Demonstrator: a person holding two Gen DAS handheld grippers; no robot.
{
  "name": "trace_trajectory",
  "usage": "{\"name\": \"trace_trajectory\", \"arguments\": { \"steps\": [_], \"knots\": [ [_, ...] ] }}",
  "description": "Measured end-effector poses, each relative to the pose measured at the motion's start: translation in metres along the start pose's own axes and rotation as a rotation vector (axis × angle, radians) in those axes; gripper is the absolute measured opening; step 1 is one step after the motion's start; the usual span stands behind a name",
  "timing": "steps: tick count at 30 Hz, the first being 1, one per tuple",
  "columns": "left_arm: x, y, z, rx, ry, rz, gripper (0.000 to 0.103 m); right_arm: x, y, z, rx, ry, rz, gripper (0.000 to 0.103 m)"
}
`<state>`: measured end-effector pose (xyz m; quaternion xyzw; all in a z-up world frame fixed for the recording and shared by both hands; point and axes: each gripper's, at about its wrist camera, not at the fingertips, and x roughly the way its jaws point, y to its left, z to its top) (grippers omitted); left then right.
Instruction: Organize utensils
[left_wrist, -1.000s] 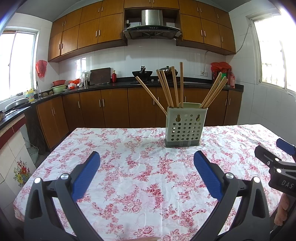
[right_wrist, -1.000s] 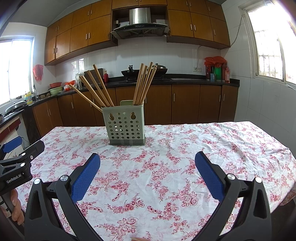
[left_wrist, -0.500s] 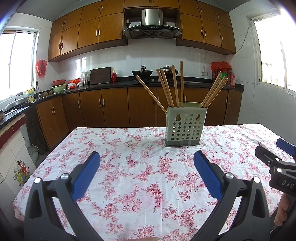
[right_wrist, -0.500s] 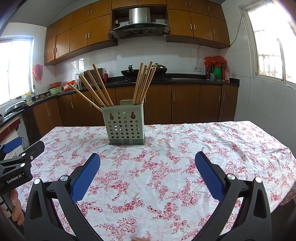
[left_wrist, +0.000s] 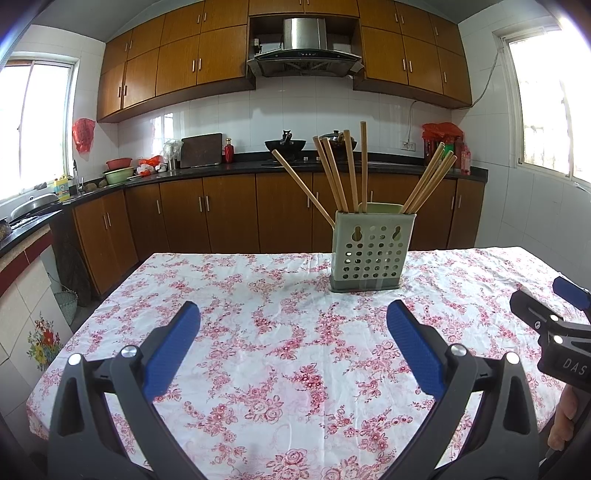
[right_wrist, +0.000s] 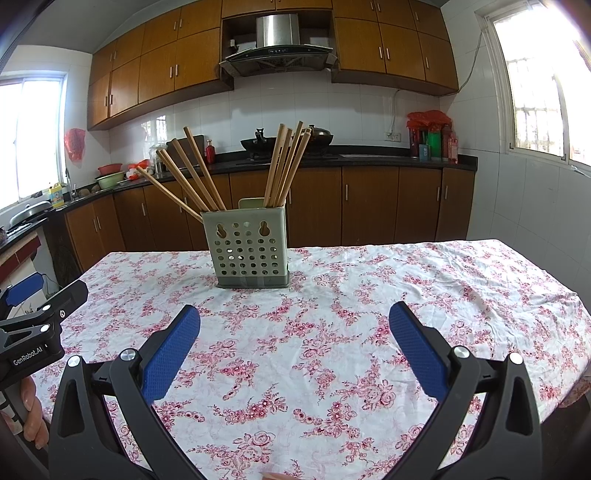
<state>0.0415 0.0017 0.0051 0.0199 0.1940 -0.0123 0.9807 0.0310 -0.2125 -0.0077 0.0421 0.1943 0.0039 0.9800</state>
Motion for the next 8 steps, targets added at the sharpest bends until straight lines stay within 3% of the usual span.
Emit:
{"name": "trace_trajectory", "arguments": {
  "steps": [8],
  "knots": [
    [0.0006,0.0001,-0.0006,-0.005,0.004,-0.001,0.099,-0.0001,-0.0007,0.0002,0.0,0.0,0.001,0.101]
  ]
}}
